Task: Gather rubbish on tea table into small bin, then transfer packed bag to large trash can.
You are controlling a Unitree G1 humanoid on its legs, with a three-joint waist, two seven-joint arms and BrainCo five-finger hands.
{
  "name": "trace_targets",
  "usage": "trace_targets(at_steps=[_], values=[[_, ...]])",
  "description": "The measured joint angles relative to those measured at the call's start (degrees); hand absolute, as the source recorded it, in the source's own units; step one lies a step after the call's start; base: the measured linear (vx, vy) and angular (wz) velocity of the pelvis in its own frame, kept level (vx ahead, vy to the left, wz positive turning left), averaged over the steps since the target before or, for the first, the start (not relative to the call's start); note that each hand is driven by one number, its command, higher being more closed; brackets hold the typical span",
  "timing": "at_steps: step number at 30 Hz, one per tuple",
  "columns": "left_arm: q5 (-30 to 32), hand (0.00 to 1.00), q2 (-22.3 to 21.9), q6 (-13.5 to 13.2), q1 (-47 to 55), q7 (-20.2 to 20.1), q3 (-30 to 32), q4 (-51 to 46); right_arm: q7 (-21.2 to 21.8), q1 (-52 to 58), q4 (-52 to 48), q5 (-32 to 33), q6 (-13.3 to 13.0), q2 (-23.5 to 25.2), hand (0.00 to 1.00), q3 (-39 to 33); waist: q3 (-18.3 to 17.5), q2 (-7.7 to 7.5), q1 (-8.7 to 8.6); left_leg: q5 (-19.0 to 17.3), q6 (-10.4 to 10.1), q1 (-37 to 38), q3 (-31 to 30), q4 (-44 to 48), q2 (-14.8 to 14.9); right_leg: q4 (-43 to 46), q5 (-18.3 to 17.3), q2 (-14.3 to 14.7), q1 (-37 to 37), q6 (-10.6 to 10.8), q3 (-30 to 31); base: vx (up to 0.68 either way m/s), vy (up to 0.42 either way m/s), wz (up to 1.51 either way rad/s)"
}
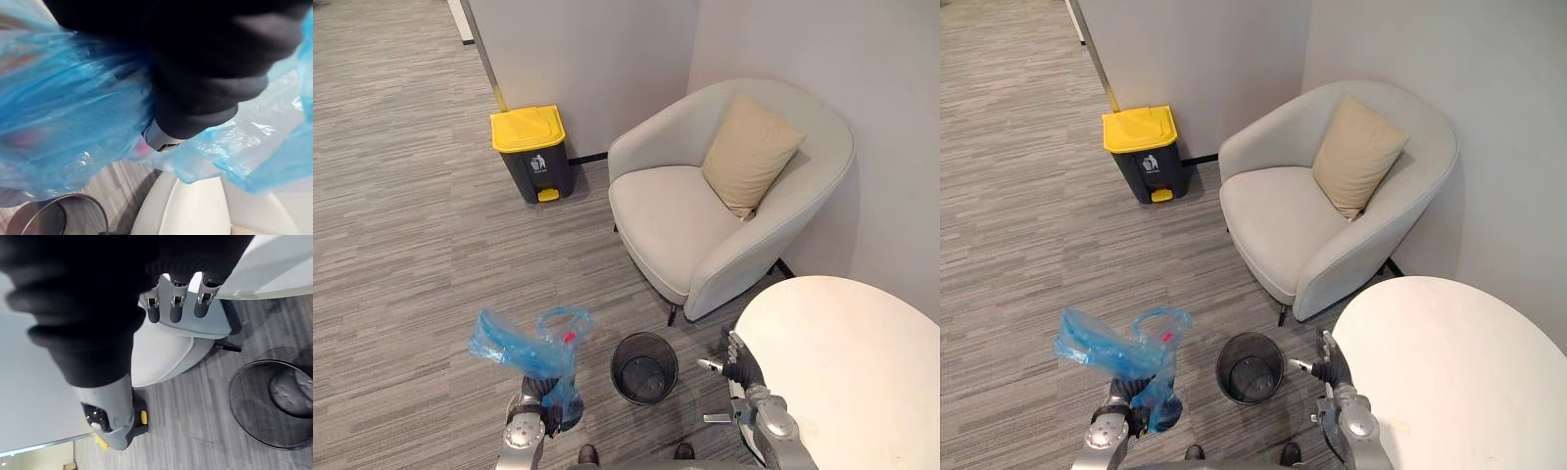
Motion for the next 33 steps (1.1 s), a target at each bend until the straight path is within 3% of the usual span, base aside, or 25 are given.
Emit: trace_targets(at_steps=[13,23,27,29,30,31,32,33], values=[[-1.1,1.0,-0.1,0.0,1.0,-2.4,-0.2,6.1,-0.1,-0.2,6.4,0.8,1.2,0.0,0.0,-0.4,0.4,0.44,0.01,0.0,0.0,0.1,0.1,0.0,0.0,0.2,0.0,0.0,-0.1,0.0,0.1,0.0,0.0,0.0],[-1.1,1.0,-0.1,0.0,0.4,-2.5,-0.8,6.5,-0.2,-3.6,8.7,-5.6,2.3,-0.1,0.0,1.2,2.4,0.65,0.17,-0.2,0.3,-0.6,2.6,1.0,0.0,5.1,-1.1,-0.7,-3.9,0.5,2.8,-0.03,0.013,-0.13],[-1.1,1.0,0.0,0.0,-1.9,-2.5,-1.3,6.4,-0.5,-4.6,10.1,-8.1,2.4,-0.1,0.0,3.6,3.3,-0.82,0.06,-2.3,1.3,-4.4,1.5,6.8,-1.1,17.8,-6.2,-3.7,-10.3,1.5,3.0,-0.05,0.02,0.11],[-1.2,1.0,0.0,0.0,-2.4,-2.5,-1.9,6.2,-0.6,-4.6,10.1,-8.2,2.4,-0.2,0.0,4.1,3.4,-0.69,0.14,-2.5,1.8,-6.2,1.0,8.1,-0.8,19.7,-7.5,-4.3,-10.8,2.5,3.6,-0.07,0.009,0.43],[-1.2,1.0,0.6,0.0,-2.8,-2.5,-2.4,5.2,-1.2,-4.3,10.2,-8.2,2.4,-0.1,0.0,5.2,3.7,-1.15,-0.13,-2.5,1.8,-6.7,0.0,9.1,-1.8,30.7,-13.3,-5.5,-12.7,3.1,5.2,-0.07,-0.037,0.66],[-1.2,1.0,0.8,0.0,-2.7,-2.5,-2.5,4.8,-1.3,-4.1,10.2,-8.2,2.5,0.0,0.0,5.8,3.8,-1.2,0.03,-2.4,1.8,-6.8,-0.8,9.4,-2.3,34.4,-15.2,-6.0,-12.8,3.5,5.8,-0.01,-0.094,0.84],[-1.3,1.0,1.2,0.0,-2.5,-2.5,-2.4,3.2,-1.3,-4.4,10.1,-8.2,2.4,0.0,0.0,6.9,3.5,-2.74,0.23,-2.5,1.8,-6.8,-2.1,10.7,-3.4,35.9,-17.0,-6.3,-12.1,4.3,7.5,0.01,-0.096,0.53],[-1.3,1.0,1.2,0.0,-2.4,-2.5,-2.2,2.7,-1.3,-5.0,10.1,-8.2,2.3,-0.1,0.0,7.2,3.5,-3.13,0.69,-2.5,1.7,-7.4,-2.4,11.2,-3.5,35.2,-17.4,-6.2,-11.9,4.7,8.3,-0.04,-0.091,0.32]])
